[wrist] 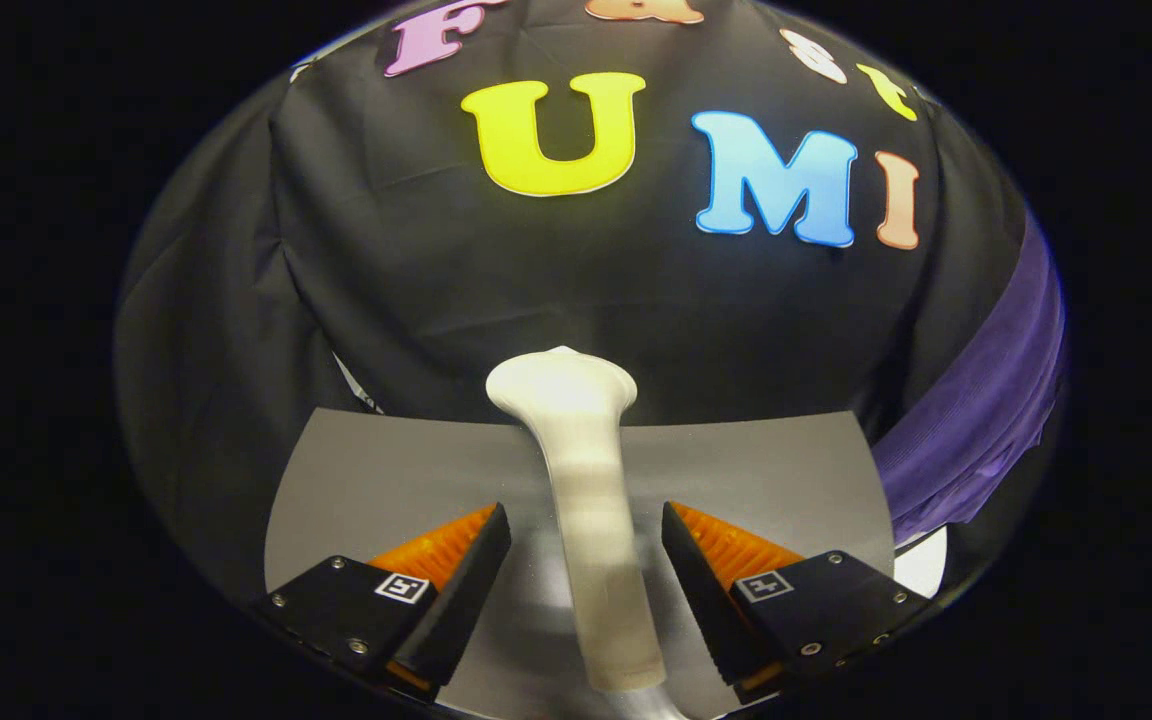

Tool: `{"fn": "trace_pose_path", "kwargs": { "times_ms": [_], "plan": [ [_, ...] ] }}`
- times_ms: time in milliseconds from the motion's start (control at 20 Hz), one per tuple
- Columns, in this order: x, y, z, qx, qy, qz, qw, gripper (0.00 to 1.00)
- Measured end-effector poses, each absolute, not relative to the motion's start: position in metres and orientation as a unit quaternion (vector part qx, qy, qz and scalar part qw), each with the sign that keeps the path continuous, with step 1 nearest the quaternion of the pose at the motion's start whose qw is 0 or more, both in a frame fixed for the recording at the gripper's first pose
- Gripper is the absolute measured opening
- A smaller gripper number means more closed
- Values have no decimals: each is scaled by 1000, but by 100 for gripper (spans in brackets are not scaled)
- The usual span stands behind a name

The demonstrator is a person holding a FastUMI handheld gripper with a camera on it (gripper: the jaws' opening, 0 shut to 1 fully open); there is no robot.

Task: Iron the clothes twice with a garment steamer, once on the left side and once on the right side.

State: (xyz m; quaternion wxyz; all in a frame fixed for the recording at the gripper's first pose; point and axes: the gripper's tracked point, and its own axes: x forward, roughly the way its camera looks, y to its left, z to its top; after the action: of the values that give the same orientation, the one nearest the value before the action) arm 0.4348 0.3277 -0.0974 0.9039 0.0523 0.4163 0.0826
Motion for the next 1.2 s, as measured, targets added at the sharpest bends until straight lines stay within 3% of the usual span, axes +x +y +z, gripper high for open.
{"fn": "trace_pose_path", "kwargs": {
  "times_ms": [200, 400, 750, 1200],
  "plan": [
    [436, 324, -111, 57, 447, 74, 890, 91],
    [438, 325, -126, 69, 460, 79, 882, 81],
    [437, 319, -131, 39, 436, 57, 897, 49],
    [419, 307, -122, -35, 350, -1, 936, 39]
  ]
}}
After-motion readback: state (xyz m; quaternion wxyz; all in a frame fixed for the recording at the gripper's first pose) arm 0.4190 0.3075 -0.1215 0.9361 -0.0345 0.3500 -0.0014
